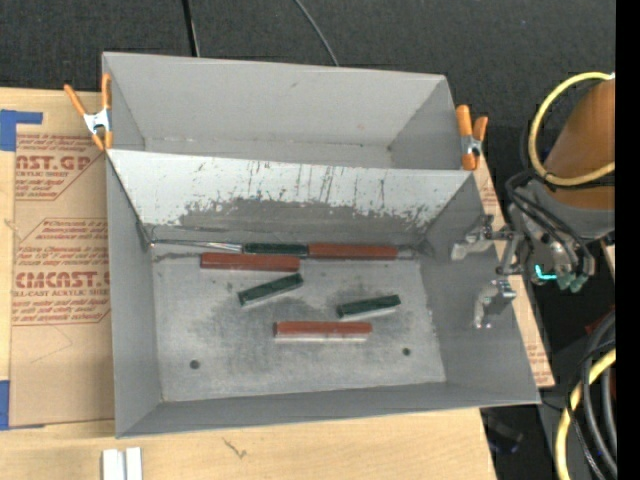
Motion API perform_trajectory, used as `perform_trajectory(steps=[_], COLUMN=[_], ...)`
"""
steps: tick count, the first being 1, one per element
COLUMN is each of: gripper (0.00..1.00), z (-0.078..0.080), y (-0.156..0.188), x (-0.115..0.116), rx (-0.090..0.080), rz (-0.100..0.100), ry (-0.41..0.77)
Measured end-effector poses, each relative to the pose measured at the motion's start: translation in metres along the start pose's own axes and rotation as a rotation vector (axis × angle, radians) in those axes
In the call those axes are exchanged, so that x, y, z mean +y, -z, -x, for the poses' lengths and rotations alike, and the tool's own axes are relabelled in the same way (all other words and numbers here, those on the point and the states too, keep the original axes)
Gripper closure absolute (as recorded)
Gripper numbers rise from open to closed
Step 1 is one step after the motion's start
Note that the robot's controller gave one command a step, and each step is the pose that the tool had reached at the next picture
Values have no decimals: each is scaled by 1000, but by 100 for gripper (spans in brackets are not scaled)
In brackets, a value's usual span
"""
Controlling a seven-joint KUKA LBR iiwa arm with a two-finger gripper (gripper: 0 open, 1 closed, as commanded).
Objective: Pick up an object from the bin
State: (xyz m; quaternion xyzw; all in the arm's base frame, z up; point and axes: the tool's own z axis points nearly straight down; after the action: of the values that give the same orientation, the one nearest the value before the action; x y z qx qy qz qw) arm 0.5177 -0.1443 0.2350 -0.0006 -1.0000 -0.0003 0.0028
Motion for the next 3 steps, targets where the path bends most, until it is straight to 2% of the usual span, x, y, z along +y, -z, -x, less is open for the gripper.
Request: perform_trajectory(steps=[1, 2, 3], gripper=[0, 0, 0], z=[2, 8, 31], y=[4, -71, -85], x=[1, 41, 63], rx=[-7, -12, -5], rz=[-1, -2, -1], ry=[2, 66, 406])
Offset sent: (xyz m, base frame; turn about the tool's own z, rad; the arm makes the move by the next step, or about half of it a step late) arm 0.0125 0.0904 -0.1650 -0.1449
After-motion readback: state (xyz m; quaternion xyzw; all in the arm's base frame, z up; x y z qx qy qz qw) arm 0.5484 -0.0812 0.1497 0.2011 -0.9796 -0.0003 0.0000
